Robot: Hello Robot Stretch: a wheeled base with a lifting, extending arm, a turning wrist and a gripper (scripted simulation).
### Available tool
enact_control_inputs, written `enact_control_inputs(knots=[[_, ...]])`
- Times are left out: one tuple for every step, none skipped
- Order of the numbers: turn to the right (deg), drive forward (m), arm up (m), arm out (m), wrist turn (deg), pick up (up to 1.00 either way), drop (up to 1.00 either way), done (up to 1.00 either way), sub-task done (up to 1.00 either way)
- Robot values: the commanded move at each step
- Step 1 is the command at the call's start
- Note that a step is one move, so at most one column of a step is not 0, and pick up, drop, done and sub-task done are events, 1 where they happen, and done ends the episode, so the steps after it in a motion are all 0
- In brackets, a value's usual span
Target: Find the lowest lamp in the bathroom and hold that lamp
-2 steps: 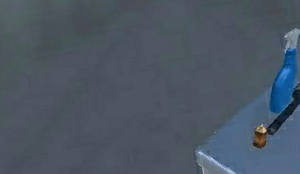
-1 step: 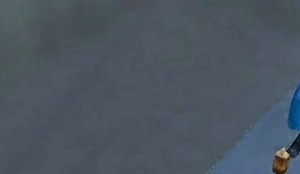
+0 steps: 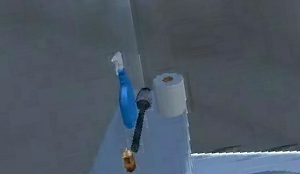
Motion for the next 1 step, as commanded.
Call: enact_control_inputs(knots=[[45.0, 0.0, 0.0, 0.0, 0.0, 0.0, 0.0, 0.0, 0.0]])
